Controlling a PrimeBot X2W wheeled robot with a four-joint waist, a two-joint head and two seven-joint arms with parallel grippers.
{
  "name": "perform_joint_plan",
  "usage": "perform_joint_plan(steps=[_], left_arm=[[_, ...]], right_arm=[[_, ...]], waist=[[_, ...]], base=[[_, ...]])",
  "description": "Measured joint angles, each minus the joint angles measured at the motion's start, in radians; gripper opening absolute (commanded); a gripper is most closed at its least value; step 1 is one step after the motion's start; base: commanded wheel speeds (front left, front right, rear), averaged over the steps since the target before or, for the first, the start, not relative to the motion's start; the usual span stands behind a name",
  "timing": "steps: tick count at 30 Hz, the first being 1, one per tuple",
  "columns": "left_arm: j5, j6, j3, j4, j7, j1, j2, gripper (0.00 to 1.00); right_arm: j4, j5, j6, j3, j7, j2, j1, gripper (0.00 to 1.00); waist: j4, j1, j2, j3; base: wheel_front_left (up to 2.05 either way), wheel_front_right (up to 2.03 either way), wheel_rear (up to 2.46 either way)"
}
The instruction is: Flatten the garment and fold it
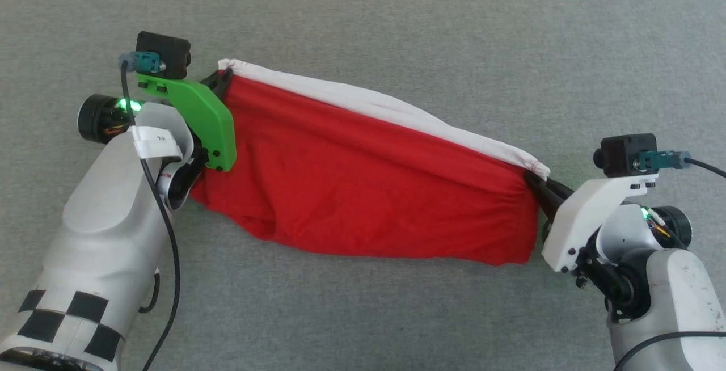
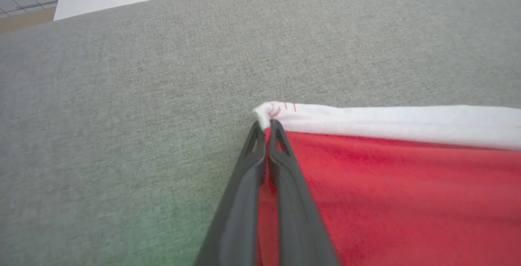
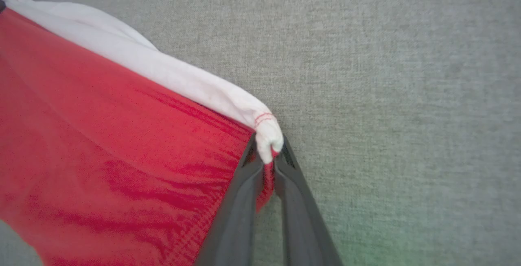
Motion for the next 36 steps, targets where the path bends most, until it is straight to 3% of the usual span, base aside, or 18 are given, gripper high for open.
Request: perform_joint_plan(steps=[2, 3, 4, 5, 6, 16, 20, 24, 29, 36], left_arm=[[0.000, -0.002, -0.004, 0.022, -0.002, -0.004, -0.001, 0.00], [0.000, -0.002, -0.002, 0.034, -0.003, -0.007, -0.001, 0.05], [0.000, -0.004, -0.002, 0.041, -0.011, -0.012, -0.003, 0.35], [-0.001, -0.006, -0.003, 0.047, -0.015, -0.016, -0.003, 1.00], [-0.001, -0.007, -0.003, 0.056, -0.024, -0.019, -0.006, 1.00], [-0.086, -0.007, 0.088, 0.066, -0.212, -0.015, -0.019, 1.00], [-0.090, -0.005, 0.127, -0.008, -0.325, 0.036, 0.019, 1.00], [-0.060, 0.054, 0.163, -0.139, -0.378, 0.171, 0.060, 1.00], [0.020, 0.144, 0.207, -0.349, -0.385, 0.370, 0.086, 1.00], [0.063, 0.207, 0.267, -0.541, -0.386, 0.611, 0.077, 1.00]], right_arm=[[0.001, 0.010, 0.000, 0.012, -0.003, -0.002, -0.003, 0.00], [0.001, 0.016, 0.000, 0.015, -0.004, -0.003, -0.004, 0.00], [0.001, 0.022, 0.000, 0.019, -0.007, -0.004, -0.004, 0.27], [0.000, 0.025, 0.000, 0.024, -0.011, -0.005, -0.004, 0.77], [0.000, 0.033, 0.000, 0.027, -0.016, -0.006, -0.004, 1.00], [-0.048, 0.093, -0.001, -0.003, -0.160, -0.010, 0.071, 1.00], [-0.104, -0.022, -0.001, -0.028, -0.177, -0.011, 0.145, 1.00], [-0.174, -0.121, -0.001, -0.026, -0.081, -0.012, 0.231, 1.00], [-0.224, -0.147, -0.001, -0.001, 0.042, -0.011, 0.278, 1.00], [-0.121, -0.185, -0.001, 0.024, 0.123, -0.011, 0.226, 1.00]], waist=[[-0.008, 0.0000, 0.0000, 0.005], [-0.011, 0.0000, 0.0000, 0.007], [-0.013, 0.0000, 0.0000, 0.008], [-0.014, 0.0000, 0.0000, 0.008], [-0.015, 0.0000, 0.0000, 0.006], [0.002, 0.0000, 0.0000, -0.061], [0.013, 0.0000, 0.0000, -0.107], [0.028, 0.0000, 0.0000, -0.154], [0.054, 0.0000, 0.0000, -0.200], [0.103, 0.0000, 0.0000, -0.226]], base=[[0.00, 0.00, 0.00], [0.00, 0.00, 0.00], [0.00, 0.00, 0.00], [0.00, 0.00, 0.00], [0.00, 0.00, 0.00], [0.00, 0.00, 0.00], [0.00, 0.00, 0.00], [0.00, 0.00, 0.00], [0.00, 0.00, 0.00], [0.00, 0.00, 0.00]])
